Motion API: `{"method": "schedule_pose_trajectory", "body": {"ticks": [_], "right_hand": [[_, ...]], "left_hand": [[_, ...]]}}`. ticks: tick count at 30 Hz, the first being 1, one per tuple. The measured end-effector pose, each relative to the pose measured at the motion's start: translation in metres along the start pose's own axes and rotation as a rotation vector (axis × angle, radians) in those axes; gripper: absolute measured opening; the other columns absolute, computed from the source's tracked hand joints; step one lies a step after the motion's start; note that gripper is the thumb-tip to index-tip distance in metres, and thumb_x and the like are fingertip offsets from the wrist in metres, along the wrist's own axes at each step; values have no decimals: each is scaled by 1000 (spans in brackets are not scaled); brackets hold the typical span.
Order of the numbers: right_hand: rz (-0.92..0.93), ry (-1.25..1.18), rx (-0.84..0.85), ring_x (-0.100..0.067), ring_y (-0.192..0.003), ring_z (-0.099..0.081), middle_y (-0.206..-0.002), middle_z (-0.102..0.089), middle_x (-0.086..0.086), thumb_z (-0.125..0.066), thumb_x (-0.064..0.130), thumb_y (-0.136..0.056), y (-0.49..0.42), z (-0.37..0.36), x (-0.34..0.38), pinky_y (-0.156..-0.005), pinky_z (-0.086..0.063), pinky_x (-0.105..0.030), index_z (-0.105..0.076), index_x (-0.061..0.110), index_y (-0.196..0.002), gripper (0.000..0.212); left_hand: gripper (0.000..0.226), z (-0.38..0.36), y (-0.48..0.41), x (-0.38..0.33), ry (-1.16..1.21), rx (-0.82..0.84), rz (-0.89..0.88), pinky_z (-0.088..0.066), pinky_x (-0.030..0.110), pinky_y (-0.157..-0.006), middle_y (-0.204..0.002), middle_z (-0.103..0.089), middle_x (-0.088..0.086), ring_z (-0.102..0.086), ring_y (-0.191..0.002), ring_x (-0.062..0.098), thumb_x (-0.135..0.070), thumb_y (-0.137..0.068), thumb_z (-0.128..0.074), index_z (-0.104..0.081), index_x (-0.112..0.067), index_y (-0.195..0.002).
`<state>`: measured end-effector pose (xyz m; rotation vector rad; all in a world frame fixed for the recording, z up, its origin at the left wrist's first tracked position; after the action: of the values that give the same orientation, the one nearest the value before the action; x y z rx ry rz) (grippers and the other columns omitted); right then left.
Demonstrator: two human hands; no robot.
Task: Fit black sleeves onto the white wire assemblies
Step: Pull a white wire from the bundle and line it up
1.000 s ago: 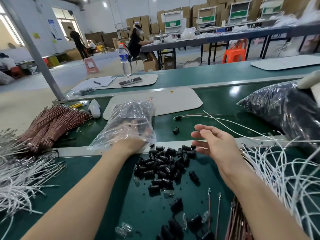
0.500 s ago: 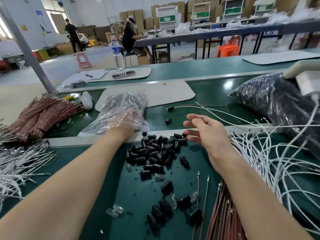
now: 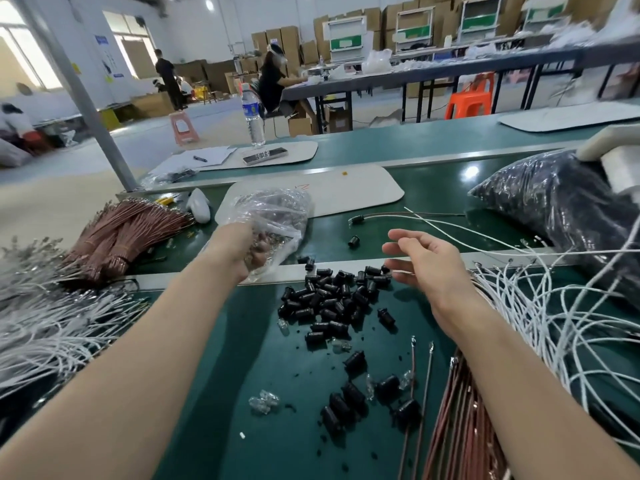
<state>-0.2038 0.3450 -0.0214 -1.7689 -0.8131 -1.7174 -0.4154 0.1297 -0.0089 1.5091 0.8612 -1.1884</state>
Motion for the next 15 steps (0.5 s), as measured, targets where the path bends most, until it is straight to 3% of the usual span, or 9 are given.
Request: {"method": "schedule_pose_trajectory", "body": {"ticks": [4,8,12,13,15], "right_hand": [[119,113,-2,-11,-80,-68,-96,-77,4,-49,14,-103,14,4,50,-70,-49,-21,-70,25,-100,24],[288,129,-8,-7,-86,-72,-92,-77,12,-52,22,-103,50,9,107,-80,-53,-25,-71,31,-99,22],[254,210,16,-11,-87,-71,-89,-76,14,-52,19,-103,95,11,91,-72,-49,-20,-70,32,-100,23],[241,250,16,-16,-86,-71,-89,-75,15,-52,19,-103,109,14,81,-69,-52,-23,-70,33,-100,23],[227,316,11,-33,-86,-68,-88,-73,17,-53,20,-102,135,23,63,-74,-58,-46,-68,35,-100,21]], "left_hand": [[23,9,46,13,26,49,94,-23,11,-30,-63,-44,-3,-34,-39,4,-27,-105,-43,-50,-17,-86],[25,21,100,28,52,21,45,-27,15,-33,-66,-46,0,-36,-45,8,-29,-105,-45,-48,-17,-84],[32,15,151,36,-728,-148,-426,-39,33,-54,-67,-57,0,-51,-57,22,-38,-104,-43,-49,-19,-80],[29,7,162,40,-916,-192,-539,-39,34,-55,-72,-62,0,-55,-60,24,-41,-104,-42,-50,-21,-85],[26,-11,180,45,-1234,-261,-728,-36,31,-51,-80,-66,-3,-60,-60,23,-43,-104,-41,-52,-22,-95]]}}
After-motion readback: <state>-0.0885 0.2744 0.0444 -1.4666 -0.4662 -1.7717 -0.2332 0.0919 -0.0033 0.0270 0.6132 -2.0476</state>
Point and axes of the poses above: each hand's wrist, its own y-axis away from the middle knuckle, its own z-axis out of the back of the hand, x = y × z, the point moved 7 cm from there along -y, towards the middle knuckle
